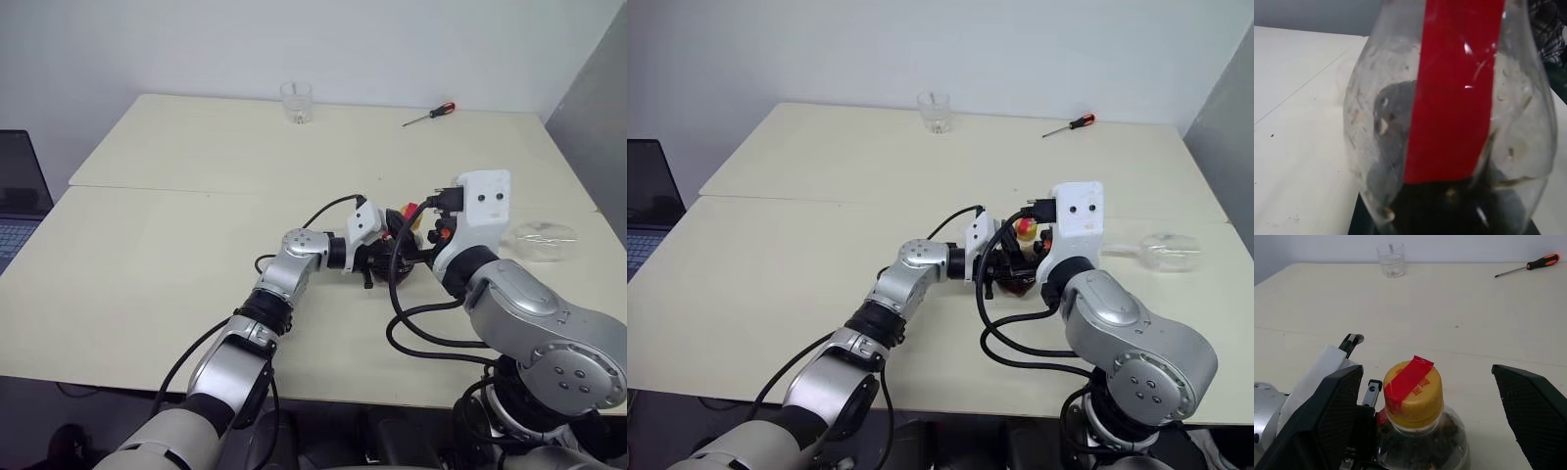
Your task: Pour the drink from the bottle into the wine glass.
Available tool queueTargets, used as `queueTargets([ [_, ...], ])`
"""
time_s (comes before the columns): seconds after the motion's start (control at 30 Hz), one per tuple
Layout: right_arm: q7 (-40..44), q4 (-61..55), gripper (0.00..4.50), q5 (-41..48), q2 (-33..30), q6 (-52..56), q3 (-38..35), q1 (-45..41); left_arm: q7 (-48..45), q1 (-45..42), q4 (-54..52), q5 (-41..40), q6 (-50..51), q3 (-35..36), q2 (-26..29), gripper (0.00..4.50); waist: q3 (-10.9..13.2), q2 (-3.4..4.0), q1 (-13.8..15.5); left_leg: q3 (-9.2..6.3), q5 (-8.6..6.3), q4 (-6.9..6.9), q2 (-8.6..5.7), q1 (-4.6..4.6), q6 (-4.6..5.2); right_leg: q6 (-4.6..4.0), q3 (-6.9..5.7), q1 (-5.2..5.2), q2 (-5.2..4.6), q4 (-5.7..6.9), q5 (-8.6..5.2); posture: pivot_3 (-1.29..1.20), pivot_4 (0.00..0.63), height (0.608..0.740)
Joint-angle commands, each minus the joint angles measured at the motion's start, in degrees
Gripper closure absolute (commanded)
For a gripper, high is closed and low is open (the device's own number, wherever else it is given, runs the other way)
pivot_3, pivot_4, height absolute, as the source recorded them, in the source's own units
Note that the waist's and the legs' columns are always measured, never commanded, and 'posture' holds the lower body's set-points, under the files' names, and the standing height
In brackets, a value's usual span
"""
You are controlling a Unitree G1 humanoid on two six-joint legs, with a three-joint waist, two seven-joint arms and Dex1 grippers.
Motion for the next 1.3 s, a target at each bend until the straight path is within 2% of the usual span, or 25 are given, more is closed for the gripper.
queueTargets([
  [0.03,0.41,-5.04,0.0,-0.62,0.55,0.51,0.06,-0.19,0.09,-0.89,-1.88,-0.46,-1.33,0.97,-0.17,3.65,0.0,0.0,-0.01,0.0,0.0,0.0,0.0,0.0,0.0,0.0,0.0,0.0,0.0,0.0,0.0,0.0,0.15,0.74],
  [0.17,1.31,-5.03,1.18,-1.56,0.8,0.51,0.24,-0.14,0.26,-0.68,-2.1,-0.33,-1.39,0.96,0.17,3.65,0.0,0.0,-0.02,0.0,0.0,0.0,0.0,0.0,0.0,0.0,0.0,0.0,0.0,0.0,0.0,0.0,0.15,0.74],
  [0.37,3.24,-5.03,3.23,-2.73,0.79,0.51,0.26,-0.22,0.78,-0.55,-2.49,-0.41,-1.17,1.14,0.5,3.66,0.0,0.0,-0.02,0.0,0.0,0.0,0.0,-0.01,0.0,0.0,-0.01,0.0,0.0,-0.02,0.0,0.0,0.15,0.74],
  [0.57,6.05,-4.64,3.29,-4.06,-0.68,0.51,0.52,-0.4,1.09,-0.16,-2.97,-0.53,-1.05,1.05,0.55,3.68,0.0,0.0,-0.01,-0.01,0.0,0.0,0.0,-0.01,0.0,0.0,-0.01,0.0,0.0,-0.01,0.0,0.0,0.15,0.74],
  [0.7,16.68,-1.12,3.29,-1.7,-9.38,-2.42,-2.49,-1.8,1.43,0.01,-3.56,-0.61,-0.54,0.89,0.1,3.71,0.0,0.0,-0.01,0.03,0.0,0.0,-0.02,-0.02,0.01,0.0,0.0,0.01,-0.02,-0.06,0.0,0.0,0.15,0.74],
  [0.83,42.92,13.3,3.29,-0.46,-23.99,-23.09,-2.64,2.19,1.07,0.58,-4.82,-0.66,0.11,0.41,0.05,3.71,0.01,-0.01,-0.01,0.01,-0.01,0.0,-0.06,-0.02,0.02,0.01,-0.01,0.07,-0.02,-0.19,0.0,0.0,0.15,0.74],
  [0.9,59.9,24.49,3.29,-4.79,-33.78,-35.33,3.26,2.43,0.55,0.81,-5.77,-0.68,0.48,0.02,0.19,3.71,0.01,0.0,-0.03,0.01,-0.02,-0.01,-0.11,0.0,0.04,0.01,0.0,0.09,-0.02,-0.22,0.0,0.0,0.15,0.74],
  [0.97,70.15,31.94,3.29,-6.19,-39.18,-41.93,7.26,1.32,0.54,0.94,-6.24,-0.7,0.68,-0.06,0.3,3.71,0.01,-0.01,-0.14,0.01,-0.03,-0.01,-0.16,0.03,0.06,0.02,0.0,0.1,-0.01,-0.25,0.01,0.0,0.15,0.74],
  [1.07,92.0,44.74,3.29,-11.14,-46.68,-54.17,17.34,-3.8,1.38,1.57,-7.21,-0.51,0.79,0.08,0.3,3.71,0.06,0.05,-0.34,0.02,-0.05,-0.01,-0.14,0.07,0.09,0.02,0.02,0.06,0.07,-0.24,0.01,0.0,0.15,0.74],
  [1.1,96.75,48.5,3.29,-12.58,-47.69,-56.89,19.87,-6.01,1.59,2.08,-8.0,-0.48,1.08,-0.04,0.28,3.72,0.06,0.07,-0.44,0.02,-0.05,-0.03,-0.14,0.07,0.09,0.02,0.0,0.05,0.09,-0.23,0.01,0.0,0.15,0.74],
  [1.17,101.17,53.06,3.29,-13.99,-47.92,-60.03,22.08,-8.66,1.77,2.66,-8.97,-0.48,1.51,-0.2,0.3,3.74,0.07,0.06,-0.41,0.04,-0.05,-0.03,-0.11,0.09,0.09,0.01,0.01,0.04,0.11,-0.23,0.01,0.0,0.15,0.74],
  [1.3,107.4,65.41,3.29,-20.93,-43.58,-71.28,27.05,-16.59,2.9,4.8,-12.67,-0.69,3.48,-0.41,0.55,3.75,0.08,0.09,-0.68,0.0,-0.05,0.02,-0.07,0.11,0.09,0.01,0.07,0.03,0.19,-0.13,0.01,0.0,0.15,0.74],
])
